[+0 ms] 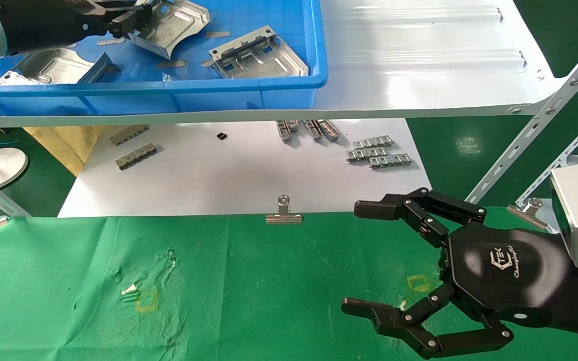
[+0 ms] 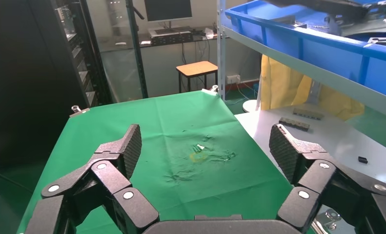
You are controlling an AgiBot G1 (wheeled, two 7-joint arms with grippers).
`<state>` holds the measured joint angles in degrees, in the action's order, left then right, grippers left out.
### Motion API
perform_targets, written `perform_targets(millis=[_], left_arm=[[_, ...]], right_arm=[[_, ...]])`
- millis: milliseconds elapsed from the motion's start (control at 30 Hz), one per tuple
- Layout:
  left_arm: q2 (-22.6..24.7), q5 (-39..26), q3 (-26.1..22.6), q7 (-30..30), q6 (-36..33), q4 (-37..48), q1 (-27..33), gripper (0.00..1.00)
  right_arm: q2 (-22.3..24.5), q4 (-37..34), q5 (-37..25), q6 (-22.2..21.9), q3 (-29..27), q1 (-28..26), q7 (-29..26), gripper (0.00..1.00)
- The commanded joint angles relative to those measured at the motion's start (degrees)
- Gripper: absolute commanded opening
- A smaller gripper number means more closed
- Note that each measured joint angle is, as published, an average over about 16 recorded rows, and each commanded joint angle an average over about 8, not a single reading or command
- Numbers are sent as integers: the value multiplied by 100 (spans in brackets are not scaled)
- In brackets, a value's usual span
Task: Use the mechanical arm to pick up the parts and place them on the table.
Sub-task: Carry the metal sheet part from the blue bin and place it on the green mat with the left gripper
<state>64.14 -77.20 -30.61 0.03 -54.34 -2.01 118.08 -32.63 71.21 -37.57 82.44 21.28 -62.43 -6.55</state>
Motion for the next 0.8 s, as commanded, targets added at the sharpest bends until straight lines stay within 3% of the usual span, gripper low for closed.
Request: perform_targets(millis=[33, 500, 667, 800], left_arm=[[-12, 14, 10, 45, -83, -33, 28, 0], [-594, 656, 372, 774, -3111, -463, 15, 0], [-823, 763, 278, 834, -3713, -882, -72, 0], [-1236, 1176, 70, 706, -3803, -1835, -432, 0]], right_arm=[[0, 0, 0, 0, 0, 0, 0, 100], [0, 0, 0, 0, 0, 0, 0, 100], [0, 0, 0, 0, 0, 0, 0, 100], [0, 0, 0, 0, 0, 0, 0, 100]])
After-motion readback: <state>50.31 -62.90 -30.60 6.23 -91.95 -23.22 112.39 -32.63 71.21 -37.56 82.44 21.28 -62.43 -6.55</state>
